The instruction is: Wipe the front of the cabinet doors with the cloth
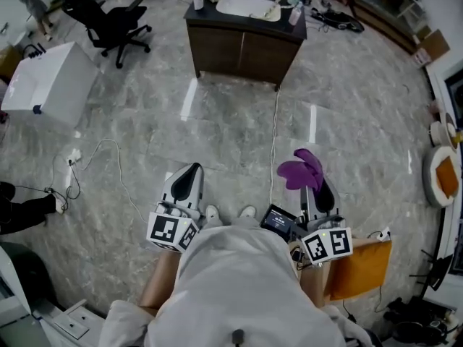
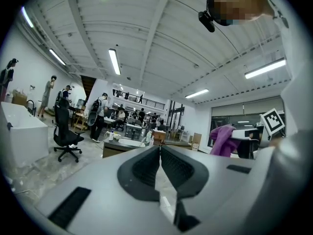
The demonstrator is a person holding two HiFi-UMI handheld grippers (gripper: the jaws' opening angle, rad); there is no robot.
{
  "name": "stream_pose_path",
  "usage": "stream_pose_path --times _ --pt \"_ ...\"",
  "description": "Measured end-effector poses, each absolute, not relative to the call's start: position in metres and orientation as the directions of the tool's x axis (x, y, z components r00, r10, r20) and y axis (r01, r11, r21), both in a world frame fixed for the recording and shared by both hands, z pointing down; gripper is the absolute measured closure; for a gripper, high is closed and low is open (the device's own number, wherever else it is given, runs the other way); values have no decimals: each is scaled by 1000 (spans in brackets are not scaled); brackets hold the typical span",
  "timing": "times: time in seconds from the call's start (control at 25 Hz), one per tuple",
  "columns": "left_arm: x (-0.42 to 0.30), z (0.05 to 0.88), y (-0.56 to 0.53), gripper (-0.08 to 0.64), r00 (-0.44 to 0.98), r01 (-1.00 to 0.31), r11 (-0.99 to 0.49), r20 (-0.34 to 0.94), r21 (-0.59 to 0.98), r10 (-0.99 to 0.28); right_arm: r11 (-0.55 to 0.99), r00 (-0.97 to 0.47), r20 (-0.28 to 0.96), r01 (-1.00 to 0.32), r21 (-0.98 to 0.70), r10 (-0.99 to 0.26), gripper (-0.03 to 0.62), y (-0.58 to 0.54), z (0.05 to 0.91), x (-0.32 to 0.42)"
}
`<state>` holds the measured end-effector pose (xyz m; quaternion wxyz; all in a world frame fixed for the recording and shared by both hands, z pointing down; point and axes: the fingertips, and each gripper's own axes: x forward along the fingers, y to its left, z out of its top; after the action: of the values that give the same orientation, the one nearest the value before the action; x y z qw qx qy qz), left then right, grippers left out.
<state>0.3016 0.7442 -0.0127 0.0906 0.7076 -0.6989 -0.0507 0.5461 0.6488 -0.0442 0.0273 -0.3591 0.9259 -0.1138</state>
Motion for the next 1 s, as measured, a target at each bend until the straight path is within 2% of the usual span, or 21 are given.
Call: stream_pose_path --times 0.2,0.4,0.68,1.0 --pt "329 -24 718 543 6 -983 7 67 181 -998 729 -756 12 -636 -255 -655 460 615 -48 568" --pt "358 -26 687 543 7 -977 7 65 212 -998 737 -775 48 -616 -276 -630 459 591 -33 596" --pt "400 -19 643 543 95 -977 -75 93 200 -991 699 -756 73 -634 -329 -651 459 574 -16 627" --pt "375 -14 604 543 105 -974 -83 95 211 -990 670 -728 99 -668 -323 -678 459 535 -7 618"
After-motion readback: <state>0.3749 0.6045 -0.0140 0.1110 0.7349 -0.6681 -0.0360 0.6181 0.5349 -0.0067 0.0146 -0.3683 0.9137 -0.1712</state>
